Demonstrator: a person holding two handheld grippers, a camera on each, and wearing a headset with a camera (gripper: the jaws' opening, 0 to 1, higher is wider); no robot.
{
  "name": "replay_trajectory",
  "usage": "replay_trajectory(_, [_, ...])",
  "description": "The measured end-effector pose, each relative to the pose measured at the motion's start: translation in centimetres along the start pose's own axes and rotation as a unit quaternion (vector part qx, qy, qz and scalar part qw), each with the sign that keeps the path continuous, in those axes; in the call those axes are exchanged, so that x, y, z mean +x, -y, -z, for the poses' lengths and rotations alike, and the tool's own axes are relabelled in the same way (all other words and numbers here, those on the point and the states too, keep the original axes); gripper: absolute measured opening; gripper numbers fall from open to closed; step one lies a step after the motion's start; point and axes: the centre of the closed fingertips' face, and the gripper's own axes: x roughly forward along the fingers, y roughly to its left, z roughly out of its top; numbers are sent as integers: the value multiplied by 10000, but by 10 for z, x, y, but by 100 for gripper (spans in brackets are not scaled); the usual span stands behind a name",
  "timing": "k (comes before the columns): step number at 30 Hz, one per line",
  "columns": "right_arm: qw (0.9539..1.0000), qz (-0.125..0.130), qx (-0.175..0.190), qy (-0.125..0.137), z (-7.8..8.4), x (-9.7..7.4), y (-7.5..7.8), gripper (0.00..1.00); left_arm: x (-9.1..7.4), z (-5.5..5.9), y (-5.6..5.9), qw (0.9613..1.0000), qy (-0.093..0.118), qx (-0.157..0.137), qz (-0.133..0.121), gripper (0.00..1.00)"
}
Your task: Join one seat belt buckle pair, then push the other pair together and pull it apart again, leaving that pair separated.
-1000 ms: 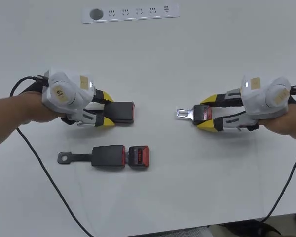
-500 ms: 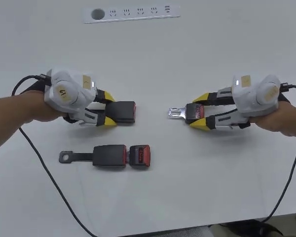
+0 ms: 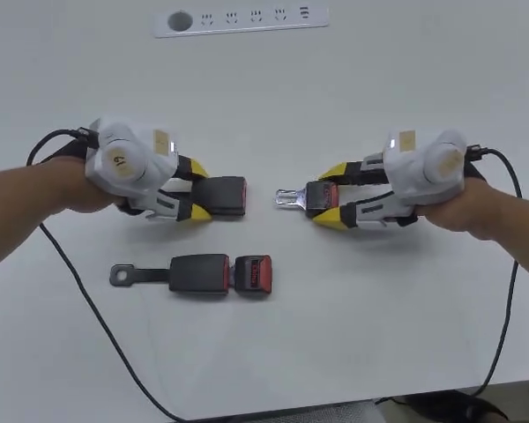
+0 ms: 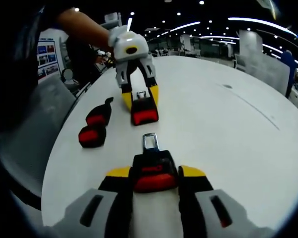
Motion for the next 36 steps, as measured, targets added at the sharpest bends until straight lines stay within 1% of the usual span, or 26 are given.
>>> replay_trajectory(6, [10000, -19, 17, 14, -8, 9, -2, 35, 1, -1, 0, 10000, -35, 14, 8, 33])
replay_trajectory(8, [10000, -40, -40, 36, -13, 14, -2, 35, 1, -1, 0, 10000, -46, 10, 16, 33])
replay_trajectory(11, [10000, -56, -28, 1, -17, 18, -1, 35, 1, -1, 0, 10000, -49, -4, 12, 33])
replay_trajectory(15, [9999, -123, -41, 61, -24, 26, -5, 35, 2, -1, -1, 10000, -95, 16, 23, 33])
replay_trajectory(16, [9999, -120, -107, 43, -24, 26, -5, 35, 2, -1, -1, 10000, -96, 18, 22, 33])
replay_trajectory(17, [9999, -148, -69, 48, -25, 27, -5, 35, 2, -1, 0, 10000, -79, -2, 23, 33])
replay_trajectory(23, [9998, -149, -107, 61, -32, 35, -9, 35, 1, -1, 1, 9999, -108, 56, 37, 33])
replay_trajectory(26, [9998, -161, -101, 53, -31, 33, -9, 35, 0, 0, 2, 10000, -87, 40, 19, 33])
replay_trajectory(31, [9998, -171, -85, -1, -32, 33, -10, 35, 0, 0, 1, 9998, -189, 99, 59, 32])
replay_trajectory(36, [9998, -180, -84, -12, -33, 35, -10, 35, 0, 1, 0, 9998, -178, 71, 58, 32])
